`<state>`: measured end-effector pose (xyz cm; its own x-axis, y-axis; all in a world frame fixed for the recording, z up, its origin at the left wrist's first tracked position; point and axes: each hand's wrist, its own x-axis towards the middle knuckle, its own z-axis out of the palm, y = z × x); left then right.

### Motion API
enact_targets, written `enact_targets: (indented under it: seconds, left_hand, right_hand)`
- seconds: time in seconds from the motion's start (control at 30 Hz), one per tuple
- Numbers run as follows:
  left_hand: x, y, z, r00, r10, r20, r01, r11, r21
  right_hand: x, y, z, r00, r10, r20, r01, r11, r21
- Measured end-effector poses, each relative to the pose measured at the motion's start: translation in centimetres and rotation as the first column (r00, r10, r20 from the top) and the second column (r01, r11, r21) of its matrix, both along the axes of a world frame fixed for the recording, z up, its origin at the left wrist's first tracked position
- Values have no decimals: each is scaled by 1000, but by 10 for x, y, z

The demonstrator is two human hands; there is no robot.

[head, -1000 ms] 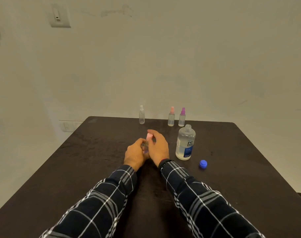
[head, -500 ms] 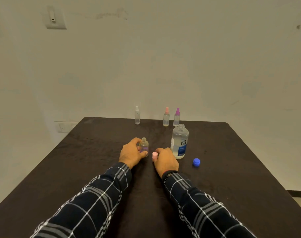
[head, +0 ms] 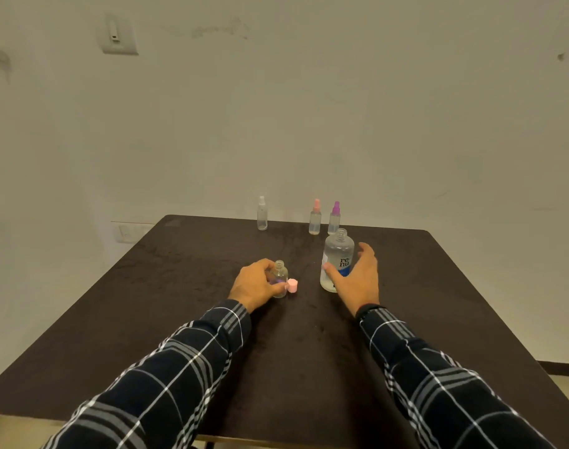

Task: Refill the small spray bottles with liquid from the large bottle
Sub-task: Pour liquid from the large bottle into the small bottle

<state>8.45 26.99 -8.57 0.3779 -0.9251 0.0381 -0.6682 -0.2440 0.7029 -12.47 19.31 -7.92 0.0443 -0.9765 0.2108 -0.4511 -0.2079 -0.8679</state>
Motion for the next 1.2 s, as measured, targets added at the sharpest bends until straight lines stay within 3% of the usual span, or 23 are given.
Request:
enact_targets:
  seconds: [0.13, 0.3, 0.57, 0.87, 1.2]
  left_hand:
    - [-5, 1, 1, 998, -2, 66, 3, 1000, -7]
    - [-7, 0, 0, 997, 12, 74, -12, 1000, -2]
    - [-11, 3, -2, 999, 28, 35, -28, 999, 18]
    - [-11, 3, 1, 999, 34, 35, -35, 998, 44]
    - [-13, 3, 4, 999, 43, -4, -43, 998, 49]
  right_hand:
    - [2, -10, 2, 984, 168, 61, -172, 983, 65]
    - [10, -18, 4, 989, 142, 47, -146, 982, 122]
    - [20, -14, 13, 953, 214, -213, -217, 976, 7]
    - [28, -8, 14, 793, 199, -576, -290, 955, -69]
    - [39, -3, 15, 726, 155, -670, -305, 946, -111]
